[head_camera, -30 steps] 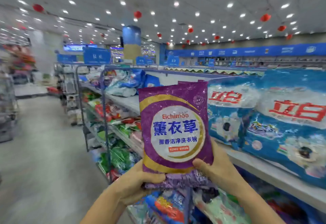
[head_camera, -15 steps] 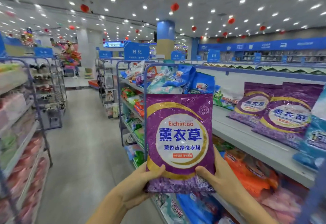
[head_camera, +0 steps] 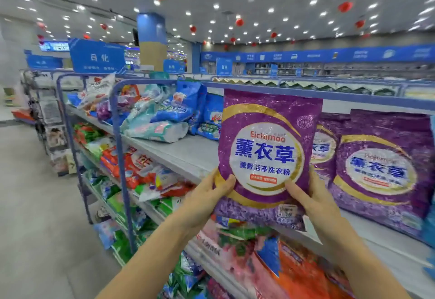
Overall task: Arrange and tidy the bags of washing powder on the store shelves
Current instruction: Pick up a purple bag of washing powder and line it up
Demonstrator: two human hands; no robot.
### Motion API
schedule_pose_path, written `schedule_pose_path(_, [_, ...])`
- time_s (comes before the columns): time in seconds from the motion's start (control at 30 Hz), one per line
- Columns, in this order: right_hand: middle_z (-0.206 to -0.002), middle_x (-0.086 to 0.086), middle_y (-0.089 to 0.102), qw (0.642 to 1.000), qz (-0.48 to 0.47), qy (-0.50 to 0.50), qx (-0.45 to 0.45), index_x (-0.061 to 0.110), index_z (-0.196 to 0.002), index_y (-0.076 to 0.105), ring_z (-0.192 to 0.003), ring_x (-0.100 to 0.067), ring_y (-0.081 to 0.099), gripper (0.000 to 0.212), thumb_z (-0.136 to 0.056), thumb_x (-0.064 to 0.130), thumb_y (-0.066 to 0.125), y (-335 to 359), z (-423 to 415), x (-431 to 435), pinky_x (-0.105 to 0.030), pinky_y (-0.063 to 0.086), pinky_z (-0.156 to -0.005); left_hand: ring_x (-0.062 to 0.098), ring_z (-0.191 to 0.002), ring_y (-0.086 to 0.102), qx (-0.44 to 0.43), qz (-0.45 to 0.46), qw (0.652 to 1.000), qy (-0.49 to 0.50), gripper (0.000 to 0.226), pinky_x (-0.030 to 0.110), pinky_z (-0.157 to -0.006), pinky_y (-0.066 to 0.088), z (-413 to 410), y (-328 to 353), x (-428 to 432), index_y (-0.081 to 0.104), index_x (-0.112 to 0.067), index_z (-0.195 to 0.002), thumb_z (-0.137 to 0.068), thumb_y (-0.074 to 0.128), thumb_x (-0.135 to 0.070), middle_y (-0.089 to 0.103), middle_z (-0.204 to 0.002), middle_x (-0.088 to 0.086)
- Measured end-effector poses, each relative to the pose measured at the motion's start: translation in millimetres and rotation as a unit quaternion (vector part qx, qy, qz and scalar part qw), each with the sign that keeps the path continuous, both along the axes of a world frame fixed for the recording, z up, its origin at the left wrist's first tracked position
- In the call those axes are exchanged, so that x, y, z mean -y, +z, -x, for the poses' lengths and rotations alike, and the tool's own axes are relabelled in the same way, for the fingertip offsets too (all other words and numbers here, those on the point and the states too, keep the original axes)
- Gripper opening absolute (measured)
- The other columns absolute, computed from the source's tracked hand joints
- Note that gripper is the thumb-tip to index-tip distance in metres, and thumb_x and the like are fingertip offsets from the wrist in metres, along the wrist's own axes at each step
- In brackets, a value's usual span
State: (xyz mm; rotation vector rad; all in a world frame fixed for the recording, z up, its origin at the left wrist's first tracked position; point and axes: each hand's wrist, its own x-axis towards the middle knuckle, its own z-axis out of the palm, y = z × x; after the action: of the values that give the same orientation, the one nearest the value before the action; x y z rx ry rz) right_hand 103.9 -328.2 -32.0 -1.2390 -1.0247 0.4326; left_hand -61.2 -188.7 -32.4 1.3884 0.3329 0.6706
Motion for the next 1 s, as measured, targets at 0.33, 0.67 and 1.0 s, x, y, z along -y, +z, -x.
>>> schedule_pose_path(0.33, [-0.088, 0.04, 0.056, 0.967, 0.054, -0.249, -0.028, 0.027, -0.143, 0.031, -0.073, 0.023, 0.056, 0.054, -0.094, 0.039, 0.047, 22, -97, -22, -0.002, 0.044, -0.061, 0.01, -0.097, 0.069, -0.033, -0.035, 0.985, -0.168, 0.021, 0.021, -0.073, 0.056, -153, 18, -66, 0.056, -0.029, -0.109, -0.089, 0.062, -0.027, 0.071, -0.11, -0.002])
schedule_pose_path(0.67, [-0.124, 0.007, 0.054, 0.9, 0.196, -0.39, 0.012, 0.012, -0.142, 0.03, -0.099, -0.005, 0.053, 0.055, -0.094, 0.02, 0.056, 20, -135, -48, -0.013, 0.044, -0.081, 0.019, -0.057, 0.068, -0.148, 0.079, 0.959, -0.227, 0.034, 0.034, -0.067, 0.057, -237, 8, -97, 0.049, 0.004, -0.127, -0.093, 0.052, 0.0, 0.066, -0.105, 0.022])
schedule_pose_path(1.0, [-0.145, -0.007, 0.04, 0.817, 0.174, -0.545, 0.072, 0.013, -0.146, 0.026, -0.133, -0.021, 0.037, 0.059, -0.094, 0.007, 0.053, 6, -116, -67, -0.036, 0.033, -0.106, 0.034, -0.094, 0.068, -0.139, 0.041, 0.964, -0.223, 0.04, 0.028, -0.077, 0.056, -239, -10, -76, 0.047, -0.007, -0.128, -0.089, 0.047, 0.003, 0.061, -0.123, 0.014])
